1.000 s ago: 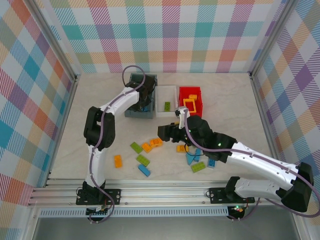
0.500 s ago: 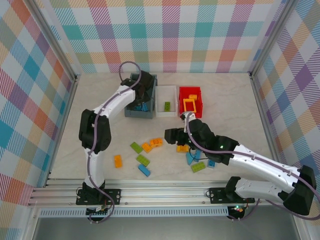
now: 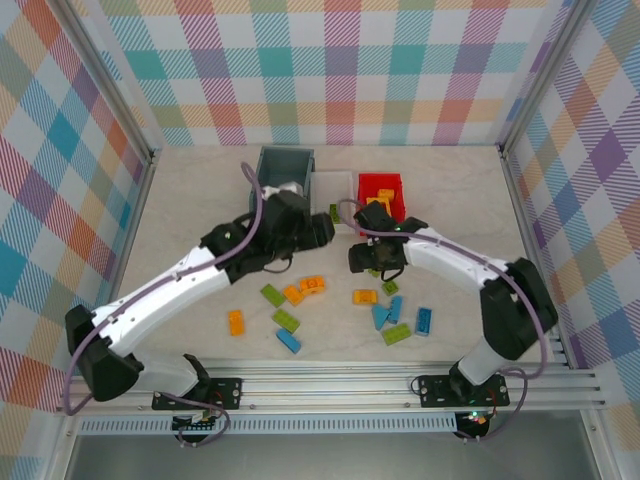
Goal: Sort the legos into containers by color
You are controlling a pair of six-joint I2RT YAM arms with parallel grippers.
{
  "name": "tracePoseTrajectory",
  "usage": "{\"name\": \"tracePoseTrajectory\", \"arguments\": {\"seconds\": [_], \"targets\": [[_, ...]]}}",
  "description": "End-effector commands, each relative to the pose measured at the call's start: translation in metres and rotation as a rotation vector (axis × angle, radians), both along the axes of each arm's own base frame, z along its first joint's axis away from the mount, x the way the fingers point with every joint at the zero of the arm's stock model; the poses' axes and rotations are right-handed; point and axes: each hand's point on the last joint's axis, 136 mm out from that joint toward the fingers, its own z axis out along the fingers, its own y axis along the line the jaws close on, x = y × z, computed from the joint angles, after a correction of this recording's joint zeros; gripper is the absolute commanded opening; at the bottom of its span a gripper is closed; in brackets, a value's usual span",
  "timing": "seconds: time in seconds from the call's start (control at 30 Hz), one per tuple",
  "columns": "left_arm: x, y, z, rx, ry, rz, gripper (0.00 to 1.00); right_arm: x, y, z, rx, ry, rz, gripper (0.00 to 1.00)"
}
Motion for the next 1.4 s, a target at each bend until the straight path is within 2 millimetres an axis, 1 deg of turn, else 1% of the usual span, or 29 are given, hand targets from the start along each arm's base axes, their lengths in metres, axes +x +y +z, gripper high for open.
{"name": "tracePoseTrajectory", "arguments": {"seconds": [0.0,0.07,0.17,0.33,0.5,0.63,0.77,0.83,0.9,1.03,1.1,1.2,1.23,1.37], "targets": [[-0.024,-0.009,0.007,-0.032,-0.07,-0.092,0.73,-0.004,-0.006,-0.011,-0.123,0.07,0.181,0.75],[-0.039,-0.009,0.005,-0.05,-0.081,-0.113,0.72,-0.001,-0.006,-0.021,-0.161,0.105,0.199,0.72],[-0.054,-0.001,-0.003,-0.069,-0.074,-0.104,0.72,0.005,-0.01,-0.031,-0.215,0.119,0.199,0.69],[-0.069,0.012,-0.013,-0.069,-0.061,-0.086,0.72,0.011,-0.014,-0.043,-0.263,0.13,0.199,0.62],[-0.073,0.015,-0.016,-0.065,-0.058,-0.082,0.72,0.013,-0.014,-0.051,-0.274,0.145,0.205,0.54],[-0.073,0.014,-0.015,-0.064,-0.063,-0.084,0.72,0.013,-0.019,-0.051,-0.289,0.139,0.195,0.53],[-0.072,0.012,-0.016,-0.067,-0.062,-0.088,0.71,0.014,-0.018,-0.051,-0.272,0.133,0.189,0.4],[-0.072,0.013,-0.016,-0.067,-0.063,-0.087,0.71,0.015,-0.016,-0.047,-0.255,0.117,0.184,0.32],[-0.072,0.016,-0.014,-0.061,-0.068,-0.073,0.71,0.016,-0.011,-0.036,-0.219,0.091,0.18,0.27],[-0.07,0.033,-0.009,-0.042,-0.096,-0.02,0.71,0.025,0.01,0.0,-0.115,0.001,0.174,0.26],[-0.068,0.04,-0.005,-0.036,-0.113,0.004,0.71,0.034,0.025,0.018,-0.036,-0.034,0.156,0.26],[-0.066,0.044,-0.002,-0.025,-0.126,0.025,0.71,0.054,0.047,0.035,0.041,-0.069,0.124,0.26],[-0.066,0.045,-0.001,-0.026,-0.128,0.029,0.71,0.061,0.053,0.036,0.05,-0.069,0.113,0.27],[-0.065,0.045,-0.001,-0.025,-0.128,0.038,0.71,0.098,0.078,0.042,0.088,-0.101,0.072,0.27]]}}
